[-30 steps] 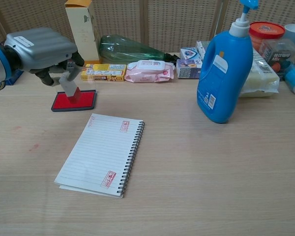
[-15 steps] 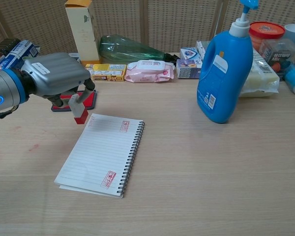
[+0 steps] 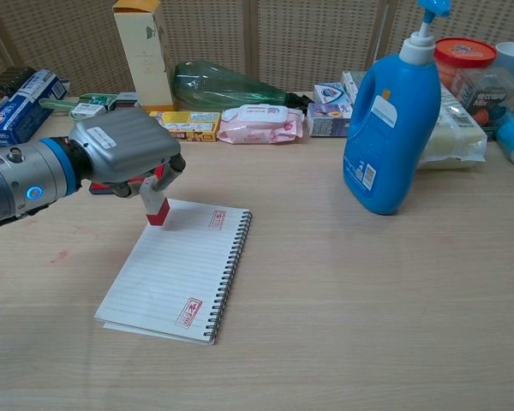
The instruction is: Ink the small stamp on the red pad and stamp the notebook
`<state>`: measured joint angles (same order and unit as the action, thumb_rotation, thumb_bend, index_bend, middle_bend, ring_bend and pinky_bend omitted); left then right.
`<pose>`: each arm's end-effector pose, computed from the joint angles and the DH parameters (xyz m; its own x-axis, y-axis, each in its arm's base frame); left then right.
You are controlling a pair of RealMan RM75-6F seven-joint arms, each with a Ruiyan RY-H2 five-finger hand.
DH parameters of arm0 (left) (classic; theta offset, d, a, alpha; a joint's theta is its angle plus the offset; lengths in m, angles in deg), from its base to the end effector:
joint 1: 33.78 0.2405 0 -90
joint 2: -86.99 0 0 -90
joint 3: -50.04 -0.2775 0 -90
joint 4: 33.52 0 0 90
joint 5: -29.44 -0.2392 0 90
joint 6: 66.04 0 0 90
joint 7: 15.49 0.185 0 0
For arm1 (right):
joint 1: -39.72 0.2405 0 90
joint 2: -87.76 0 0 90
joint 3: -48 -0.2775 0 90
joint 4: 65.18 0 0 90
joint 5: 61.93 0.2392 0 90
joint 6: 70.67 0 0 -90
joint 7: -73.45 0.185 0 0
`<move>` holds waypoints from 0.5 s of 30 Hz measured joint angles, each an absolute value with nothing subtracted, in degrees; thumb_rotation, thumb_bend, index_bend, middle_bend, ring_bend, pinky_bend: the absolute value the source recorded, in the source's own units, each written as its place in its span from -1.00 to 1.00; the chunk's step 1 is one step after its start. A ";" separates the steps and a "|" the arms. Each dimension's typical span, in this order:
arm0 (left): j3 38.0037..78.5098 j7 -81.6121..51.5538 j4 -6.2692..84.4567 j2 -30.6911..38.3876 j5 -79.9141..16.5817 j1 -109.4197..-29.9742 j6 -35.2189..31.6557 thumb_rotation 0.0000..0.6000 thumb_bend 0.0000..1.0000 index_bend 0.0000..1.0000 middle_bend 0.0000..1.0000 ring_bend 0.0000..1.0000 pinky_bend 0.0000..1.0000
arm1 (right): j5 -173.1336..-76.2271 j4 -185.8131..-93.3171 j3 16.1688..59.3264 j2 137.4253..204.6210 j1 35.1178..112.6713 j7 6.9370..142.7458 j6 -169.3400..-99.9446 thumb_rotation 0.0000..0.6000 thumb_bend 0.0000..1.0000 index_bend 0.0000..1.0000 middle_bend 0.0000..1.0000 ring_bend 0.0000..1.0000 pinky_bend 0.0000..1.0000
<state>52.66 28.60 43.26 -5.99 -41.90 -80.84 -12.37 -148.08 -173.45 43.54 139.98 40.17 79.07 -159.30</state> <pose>-0.1490 0.3892 -0.1019 0.8625 -0.0390 0.5045 0.3839 -0.5992 -0.7026 -0.3016 -0.2046 0.1969 0.2374 0.0558 0.9698 -0.9713 0.0299 0.2360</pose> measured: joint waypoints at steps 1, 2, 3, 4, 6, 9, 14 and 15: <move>52.68 28.64 42.74 -6.46 -42.05 -80.98 -12.43 1.00 -0.29 0.27 1.00 1.00 1.00 | -148.11 -173.47 43.56 139.97 40.16 79.06 -159.31 0.89 -1.00 -0.88 -1.00 -1.00 -1.00; 52.70 28.64 42.35 -6.80 -42.17 -81.09 -12.47 1.00 -0.29 0.27 1.00 1.00 1.00 | -148.10 -173.47 43.56 139.98 40.17 79.06 -159.30 0.90 -1.00 -0.88 -1.00 -1.00 -1.00; 52.72 28.64 41.96 -7.15 -42.29 -81.19 -12.51 1.00 -0.29 0.27 1.00 1.00 1.00 | -148.07 -173.47 43.55 139.99 40.18 79.05 -159.26 0.90 -1.00 -0.88 -1.00 -1.00 -1.00; 52.74 28.66 41.39 -7.57 -42.48 -81.33 -12.54 1.00 -0.29 0.27 1.00 1.00 1.00 | -147.99 -173.48 43.55 139.99 40.20 79.06 -159.19 0.90 -1.00 -0.88 -1.00 -1.00 -1.00; 52.79 28.71 40.49 -8.19 -42.71 -81.54 -12.59 1.00 -0.29 0.27 1.00 1.00 1.00 | -147.95 -173.50 43.55 139.96 40.22 79.09 -159.13 0.90 -1.00 -0.88 -1.00 -1.00 -1.00; 52.99 28.70 39.23 -9.06 -42.82 -81.83 -12.76 1.00 -0.29 0.27 1.00 1.00 1.00 | -147.92 -173.50 43.55 139.93 40.19 79.14 -159.16 0.90 -1.00 -0.88 -1.00 -1.00 -1.00; 53.23 29.12 37.02 -10.23 -42.84 -82.29 -13.08 1.00 -0.29 0.27 1.00 1.00 1.00 | -147.70 -173.51 43.47 139.77 40.21 79.50 -159.07 0.90 -1.00 -0.88 -1.00 -1.00 -1.00; 53.25 29.15 36.55 -10.51 -42.84 -82.35 -13.15 1.00 -0.29 0.27 1.00 1.00 1.00 | -147.69 -173.52 43.47 139.73 40.21 79.59 -159.04 0.90 -1.00 -0.88 -1.00 -1.00 -1.00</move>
<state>53.25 29.15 36.55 -10.51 -42.84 -82.35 -13.15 -147.69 -173.52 43.47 139.73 40.21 79.59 -159.04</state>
